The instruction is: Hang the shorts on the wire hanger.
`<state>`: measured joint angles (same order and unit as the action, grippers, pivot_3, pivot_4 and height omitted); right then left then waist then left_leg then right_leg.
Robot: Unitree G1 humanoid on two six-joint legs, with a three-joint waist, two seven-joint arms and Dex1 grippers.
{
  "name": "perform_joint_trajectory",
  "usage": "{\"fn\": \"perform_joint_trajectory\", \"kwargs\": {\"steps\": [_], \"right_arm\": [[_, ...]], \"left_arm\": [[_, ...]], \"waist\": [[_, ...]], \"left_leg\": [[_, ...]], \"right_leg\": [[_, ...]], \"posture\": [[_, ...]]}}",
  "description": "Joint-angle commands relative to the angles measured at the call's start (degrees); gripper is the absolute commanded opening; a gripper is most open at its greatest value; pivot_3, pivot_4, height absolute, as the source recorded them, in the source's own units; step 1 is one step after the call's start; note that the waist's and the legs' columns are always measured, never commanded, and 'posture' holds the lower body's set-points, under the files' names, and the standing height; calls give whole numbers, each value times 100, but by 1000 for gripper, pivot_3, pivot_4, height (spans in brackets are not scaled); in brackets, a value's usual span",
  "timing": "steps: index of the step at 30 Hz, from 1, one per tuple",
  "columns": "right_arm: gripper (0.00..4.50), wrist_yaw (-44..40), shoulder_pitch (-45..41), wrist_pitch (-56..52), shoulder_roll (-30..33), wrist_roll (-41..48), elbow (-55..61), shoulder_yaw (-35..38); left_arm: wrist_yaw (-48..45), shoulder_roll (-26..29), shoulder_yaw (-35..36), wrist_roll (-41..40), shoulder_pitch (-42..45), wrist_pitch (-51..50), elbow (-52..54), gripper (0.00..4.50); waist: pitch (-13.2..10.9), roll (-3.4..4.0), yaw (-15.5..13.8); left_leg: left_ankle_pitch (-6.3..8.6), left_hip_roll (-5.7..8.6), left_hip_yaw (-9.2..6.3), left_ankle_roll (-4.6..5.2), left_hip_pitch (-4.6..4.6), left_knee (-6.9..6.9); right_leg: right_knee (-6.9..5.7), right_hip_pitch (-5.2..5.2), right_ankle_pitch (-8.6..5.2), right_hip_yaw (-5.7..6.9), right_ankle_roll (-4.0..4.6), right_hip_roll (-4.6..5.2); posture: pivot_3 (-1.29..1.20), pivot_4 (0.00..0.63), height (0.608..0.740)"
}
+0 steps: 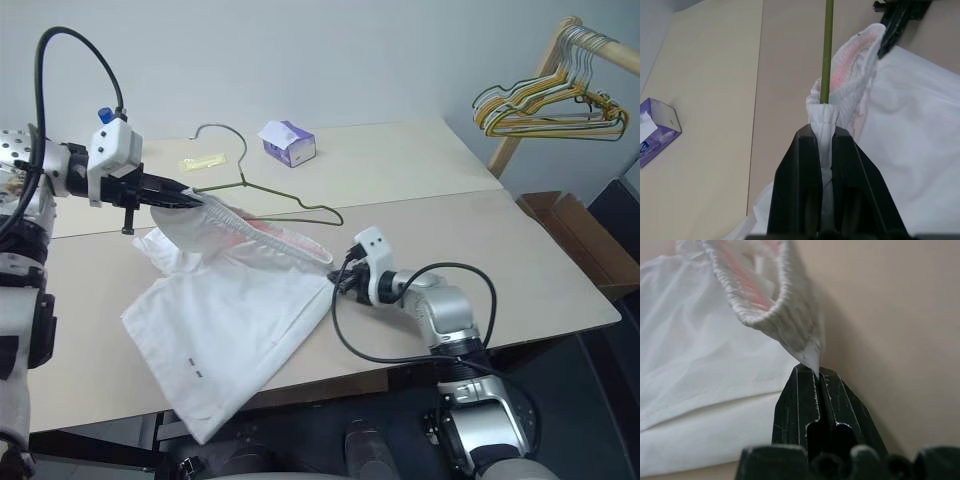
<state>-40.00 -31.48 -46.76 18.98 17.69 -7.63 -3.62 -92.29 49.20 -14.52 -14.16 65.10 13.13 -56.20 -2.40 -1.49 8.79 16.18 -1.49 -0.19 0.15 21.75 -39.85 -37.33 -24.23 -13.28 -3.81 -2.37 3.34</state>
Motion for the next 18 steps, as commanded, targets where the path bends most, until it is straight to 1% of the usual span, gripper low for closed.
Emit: {"fn": "perform_joint_trajectory", "kwargs": {"steps": [1,7,9,12,16,18], "right_arm": [[19,-195,-260,119,384,98,-115,289],[19,-477,-498,189,804,74,-430,196],[19,-548,-547,209,874,71,-444,167],[19,-613,-648,98,919,155,-514,211],[19,-699,-688,262,1045,54,-537,88],[19,-806,-676,424,1178,-60,-410,-51]], "left_arm": [[-21,309,-226,-529,37,-141,297,0],[-21,453,-585,-1030,-59,-92,434,0],[-21,427,-651,-914,-44,14,333,0],[-21,413,-674,-991,-55,1,292,0],[-21,422,-792,-695,-11,167,140,0],[-21,322,-665,-439,53,280,-47,0]], "waist": [[0,0,-8],[0,0,-8],[0,0,-8],[0,0,5],[0,0,6],[0,0,4]], "left_leg": [[0,0,0,0,-1,0],[0,0,14,0,0,0],[0,1,15,0,1,0],[0,1,16,0,0,-1],[0,1,18,0,-2,0],[0,1,19,0,0,-1]], "right_leg": [[3,1,0,0,0,0],[15,2,0,1,0,-2],[15,1,0,1,0,-2],[17,0,-1,1,0,-2],[19,0,-1,-2,-1,-2],[19,0,-1,-1,-1,-2]], "posture": [[-74,0,740],[-80,0,740],[-81,0,740],[-82,0,740],[-81,0,740],[-78,0,740]]}}
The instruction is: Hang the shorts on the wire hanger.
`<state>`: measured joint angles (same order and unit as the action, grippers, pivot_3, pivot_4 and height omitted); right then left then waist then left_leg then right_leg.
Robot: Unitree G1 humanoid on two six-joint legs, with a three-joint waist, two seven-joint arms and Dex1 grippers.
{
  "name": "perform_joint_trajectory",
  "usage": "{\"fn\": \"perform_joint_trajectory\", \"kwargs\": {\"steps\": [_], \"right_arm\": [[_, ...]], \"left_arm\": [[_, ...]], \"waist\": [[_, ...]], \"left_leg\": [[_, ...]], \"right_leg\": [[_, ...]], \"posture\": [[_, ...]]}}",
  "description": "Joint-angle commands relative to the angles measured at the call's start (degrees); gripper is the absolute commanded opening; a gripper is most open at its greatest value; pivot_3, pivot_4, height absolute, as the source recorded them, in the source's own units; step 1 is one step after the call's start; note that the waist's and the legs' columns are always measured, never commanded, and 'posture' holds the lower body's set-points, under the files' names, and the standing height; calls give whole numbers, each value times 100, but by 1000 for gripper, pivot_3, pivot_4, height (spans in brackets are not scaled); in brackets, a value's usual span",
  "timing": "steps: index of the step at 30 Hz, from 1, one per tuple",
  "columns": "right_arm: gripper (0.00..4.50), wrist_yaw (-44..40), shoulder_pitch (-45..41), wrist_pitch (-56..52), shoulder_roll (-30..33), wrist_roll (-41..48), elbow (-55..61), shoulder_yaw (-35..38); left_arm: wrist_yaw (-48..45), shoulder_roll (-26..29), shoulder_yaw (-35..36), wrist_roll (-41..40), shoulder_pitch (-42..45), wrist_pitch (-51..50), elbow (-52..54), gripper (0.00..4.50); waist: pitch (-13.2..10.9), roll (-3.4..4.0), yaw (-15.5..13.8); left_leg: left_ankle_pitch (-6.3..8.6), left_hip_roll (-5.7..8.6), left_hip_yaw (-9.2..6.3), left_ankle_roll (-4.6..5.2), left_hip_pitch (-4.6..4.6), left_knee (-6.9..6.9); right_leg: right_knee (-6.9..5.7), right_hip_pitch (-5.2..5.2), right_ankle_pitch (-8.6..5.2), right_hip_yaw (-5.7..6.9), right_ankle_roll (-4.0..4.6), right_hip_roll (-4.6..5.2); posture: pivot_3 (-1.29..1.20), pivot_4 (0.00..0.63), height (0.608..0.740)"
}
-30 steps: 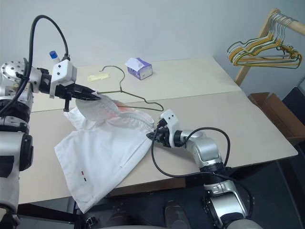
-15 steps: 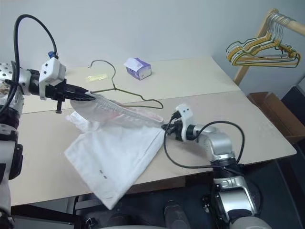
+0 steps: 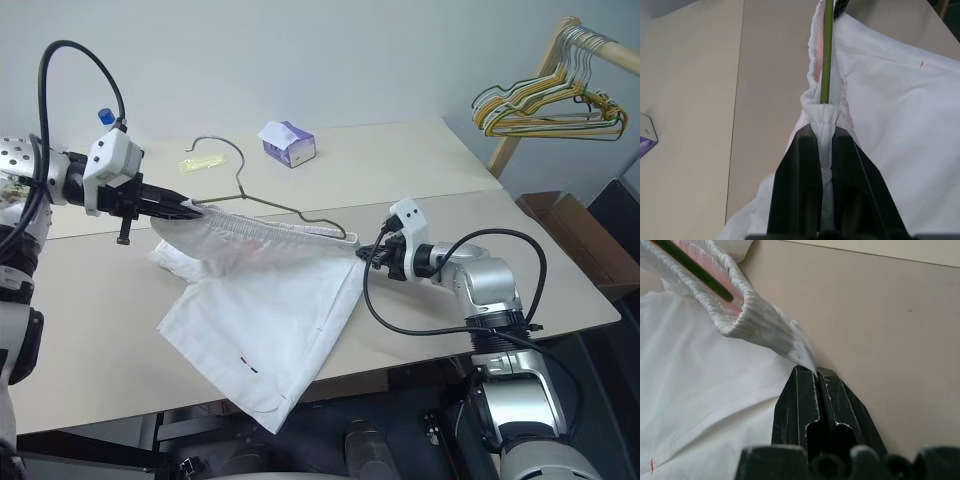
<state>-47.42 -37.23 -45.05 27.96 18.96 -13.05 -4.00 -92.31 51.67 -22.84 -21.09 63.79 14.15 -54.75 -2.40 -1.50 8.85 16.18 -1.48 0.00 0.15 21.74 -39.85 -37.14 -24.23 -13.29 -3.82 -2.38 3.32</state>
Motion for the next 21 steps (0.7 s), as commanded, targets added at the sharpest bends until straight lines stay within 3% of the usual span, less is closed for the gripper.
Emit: {"fn": "perform_joint_trajectory", "kwargs": {"steps": [1,4,9,16,21], "right_arm": [[19,-179,-83,373,412,-287,335,-158],[19,-337,-99,645,725,-574,831,-516],[19,-595,-1153,-45,1170,-743,1824,-980],[19,-885,-2224,-731,1155,-784,1938,-1517],[19,-884,-2267,-696,1196,-1204,1725,-2083]], "left_arm": [[-19,-1,259,398,210,257,-278,0],[8,-178,476,644,233,395,-406,0],[178,-478,726,1017,219,558,-318,0],[450,-830,1094,1332,255,612,-385,0],[413,-987,1514,1160,267,347,-328,0]], "waist": [[0,0,-7],[0,1,-27],[-4,7,-23],[-2,4,-13],[-2,4,-14]], "left_leg": [[0,1,1,0,1,0],[0,2,1,0,4,-2],[0,6,2,0,12,-11],[0,3,0,0,12,-8],[0,7,-1,0,20,-9]], "right_leg": [[1,0,0,0,0,0],[3,-2,-1,1,-2,2],[0,-11,-2,-2,-4,5],[0,-9,-2,2,-3,4],[-2,-12,-2,6,-4,10]], "posture": [[-77,0,740],[-74,0,740],[-83,0,740],[-106,0,740],[-104,0,740]]}}
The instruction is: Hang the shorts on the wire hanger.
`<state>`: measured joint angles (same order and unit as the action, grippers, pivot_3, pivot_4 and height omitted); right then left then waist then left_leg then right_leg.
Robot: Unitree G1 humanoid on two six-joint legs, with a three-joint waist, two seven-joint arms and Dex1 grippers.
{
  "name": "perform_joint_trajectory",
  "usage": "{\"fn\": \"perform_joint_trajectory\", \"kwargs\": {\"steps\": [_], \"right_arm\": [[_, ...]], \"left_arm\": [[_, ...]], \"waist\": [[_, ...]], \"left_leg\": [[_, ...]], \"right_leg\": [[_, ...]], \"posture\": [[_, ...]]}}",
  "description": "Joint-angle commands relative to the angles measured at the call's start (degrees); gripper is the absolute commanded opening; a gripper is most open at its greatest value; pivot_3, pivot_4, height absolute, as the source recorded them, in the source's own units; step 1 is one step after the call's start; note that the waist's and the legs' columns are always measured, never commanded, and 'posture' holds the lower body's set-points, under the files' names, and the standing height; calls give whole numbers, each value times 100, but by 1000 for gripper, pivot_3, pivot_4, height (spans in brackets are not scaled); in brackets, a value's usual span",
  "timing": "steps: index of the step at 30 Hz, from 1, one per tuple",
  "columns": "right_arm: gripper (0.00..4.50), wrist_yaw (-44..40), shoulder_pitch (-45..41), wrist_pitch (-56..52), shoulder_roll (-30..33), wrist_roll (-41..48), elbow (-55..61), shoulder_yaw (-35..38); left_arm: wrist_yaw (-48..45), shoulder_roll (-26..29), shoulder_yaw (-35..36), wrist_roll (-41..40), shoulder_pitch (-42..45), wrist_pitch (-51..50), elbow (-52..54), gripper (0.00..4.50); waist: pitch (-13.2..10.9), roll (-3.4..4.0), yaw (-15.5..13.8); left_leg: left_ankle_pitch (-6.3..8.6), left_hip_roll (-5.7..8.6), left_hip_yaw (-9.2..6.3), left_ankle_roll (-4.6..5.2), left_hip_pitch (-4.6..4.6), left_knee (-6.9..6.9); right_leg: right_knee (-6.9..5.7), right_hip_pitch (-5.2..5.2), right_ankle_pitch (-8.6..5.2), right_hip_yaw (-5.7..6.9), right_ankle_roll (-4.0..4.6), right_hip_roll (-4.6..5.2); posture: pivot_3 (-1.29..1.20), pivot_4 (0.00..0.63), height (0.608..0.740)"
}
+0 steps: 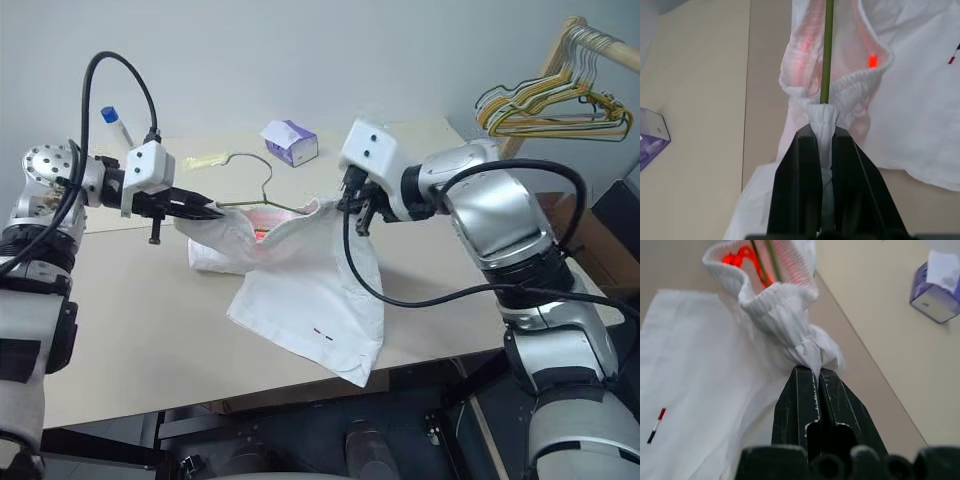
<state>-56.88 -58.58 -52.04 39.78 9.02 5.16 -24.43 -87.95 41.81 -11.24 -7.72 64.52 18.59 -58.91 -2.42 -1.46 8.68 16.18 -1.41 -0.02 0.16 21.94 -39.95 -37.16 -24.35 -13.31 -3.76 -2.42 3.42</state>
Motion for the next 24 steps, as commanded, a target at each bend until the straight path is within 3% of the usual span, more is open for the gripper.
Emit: {"fn": "perform_joint_trajectory", "kwargs": {"steps": [1,8,14,19,24], "right_arm": [[19,161,-155,-43,-47,-274,-222,-50],[19,124,-245,-110,-184,-163,-108,160],[19,25,-310,-310,-359,134,-62,376],[19,66,-175,42,-323,-74,-98,134],[1398,46,38,825,-112,-577,-89,-179]], "left_arm": [[-107,8,400,-189,159,-99,131,0],[-24,-9,382,200,-84,74,216,0],[-61,-201,551,46,-208,-68,420,0],[-155,-216,675,-51,-273,-135,585,0],[-220,-172,764,-63,-309,-234,691,0]], "waist": [[0,0,8],[0,0,39],[0,0,34],[0,0,36],[0,0,40]], "left_leg": [[0,1,0,0,3,-2],[0,2,-3,0,1,-1],[0,2,-5,0,1,-3],[0,3,-6,0,3,-2],[0,3,-5,0,2,-2]], "right_leg": [[0,-2,0,0,0,1],[-5,-3,0,0,0,1],[-5,-2,1,0,0,2],[-6,-2,1,2,-1,3],[-5,-2,1,2,-2,3]], "posture": [[-103,0,740],[-101,0,740],[-104,0,740],[-104,0,740],[-100,0,740]]}}
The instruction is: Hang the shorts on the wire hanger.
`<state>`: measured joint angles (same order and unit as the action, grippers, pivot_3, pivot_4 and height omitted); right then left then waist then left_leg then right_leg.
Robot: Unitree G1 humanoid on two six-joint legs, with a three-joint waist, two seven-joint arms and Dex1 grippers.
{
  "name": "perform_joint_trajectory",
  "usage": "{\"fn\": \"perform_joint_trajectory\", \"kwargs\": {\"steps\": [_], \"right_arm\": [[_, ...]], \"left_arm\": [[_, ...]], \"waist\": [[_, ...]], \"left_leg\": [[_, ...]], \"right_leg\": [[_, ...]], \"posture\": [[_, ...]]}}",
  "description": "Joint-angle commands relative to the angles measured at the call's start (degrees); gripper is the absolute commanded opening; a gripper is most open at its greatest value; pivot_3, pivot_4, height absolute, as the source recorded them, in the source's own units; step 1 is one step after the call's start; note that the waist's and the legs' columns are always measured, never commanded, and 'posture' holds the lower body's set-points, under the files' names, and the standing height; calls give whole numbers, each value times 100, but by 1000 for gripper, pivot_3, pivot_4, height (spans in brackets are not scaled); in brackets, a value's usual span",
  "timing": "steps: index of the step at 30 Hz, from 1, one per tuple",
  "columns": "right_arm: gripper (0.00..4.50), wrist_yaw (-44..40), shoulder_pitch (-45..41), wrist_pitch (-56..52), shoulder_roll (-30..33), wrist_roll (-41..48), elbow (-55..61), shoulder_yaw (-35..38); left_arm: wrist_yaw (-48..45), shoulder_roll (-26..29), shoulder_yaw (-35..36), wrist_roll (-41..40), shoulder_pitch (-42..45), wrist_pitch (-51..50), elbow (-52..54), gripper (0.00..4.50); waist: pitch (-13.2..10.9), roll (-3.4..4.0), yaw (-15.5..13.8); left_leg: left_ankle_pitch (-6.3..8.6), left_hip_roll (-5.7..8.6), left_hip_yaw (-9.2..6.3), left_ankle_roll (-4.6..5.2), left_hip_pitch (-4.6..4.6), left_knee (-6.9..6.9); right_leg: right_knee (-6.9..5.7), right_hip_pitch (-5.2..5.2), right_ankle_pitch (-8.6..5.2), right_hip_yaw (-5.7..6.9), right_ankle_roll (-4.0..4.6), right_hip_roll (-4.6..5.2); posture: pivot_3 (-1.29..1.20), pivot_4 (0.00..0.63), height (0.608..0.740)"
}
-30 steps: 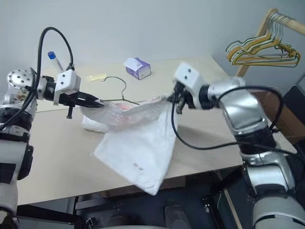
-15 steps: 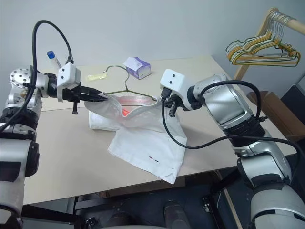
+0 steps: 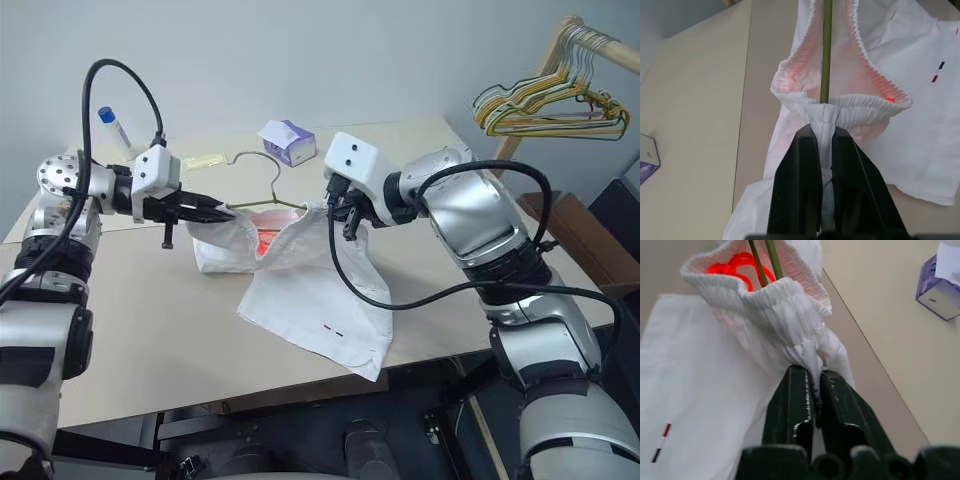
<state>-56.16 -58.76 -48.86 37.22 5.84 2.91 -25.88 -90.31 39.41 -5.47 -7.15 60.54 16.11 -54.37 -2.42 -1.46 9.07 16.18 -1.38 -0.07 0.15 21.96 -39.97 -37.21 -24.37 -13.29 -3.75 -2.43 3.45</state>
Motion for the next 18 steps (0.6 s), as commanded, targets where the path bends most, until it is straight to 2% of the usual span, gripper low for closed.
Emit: {"fn": "perform_joint_trajectory", "kwargs": {"steps": [1,3,9,18], "right_arm": [[1799,-47,104,648,172,-296,157,-21],[2470,-158,181,865,210,-306,165,32],[2470,-227,250,1116,115,-376,31,147],[2470,-463,215,996,-191,6,-331,459]], "left_arm": [[28,79,187,-92,85,27,231,0],[29,88,193,-76,86,33,216,0],[-44,84,165,-76,74,29,258,0],[-219,117,90,-412,3,-76,493,0]], "waist": [[0,0,-1],[0,0,-2],[0,0,17],[0,0,75]], "left_leg": [[0,0,0,0,0,0],[0,1,0,0,0,0],[0,0,0,0,-3,0],[0,1,-6,0,-3,1]], "right_leg": [[0,0,0,0,0,0],[0,0,0,0,0,0],[2,0,0,-1,0,0],[-2,3,1,-1,0,1]], "posture": [[-100,0,740],[-101,0,740],[-102,0,740],[-100,0,740]]}}
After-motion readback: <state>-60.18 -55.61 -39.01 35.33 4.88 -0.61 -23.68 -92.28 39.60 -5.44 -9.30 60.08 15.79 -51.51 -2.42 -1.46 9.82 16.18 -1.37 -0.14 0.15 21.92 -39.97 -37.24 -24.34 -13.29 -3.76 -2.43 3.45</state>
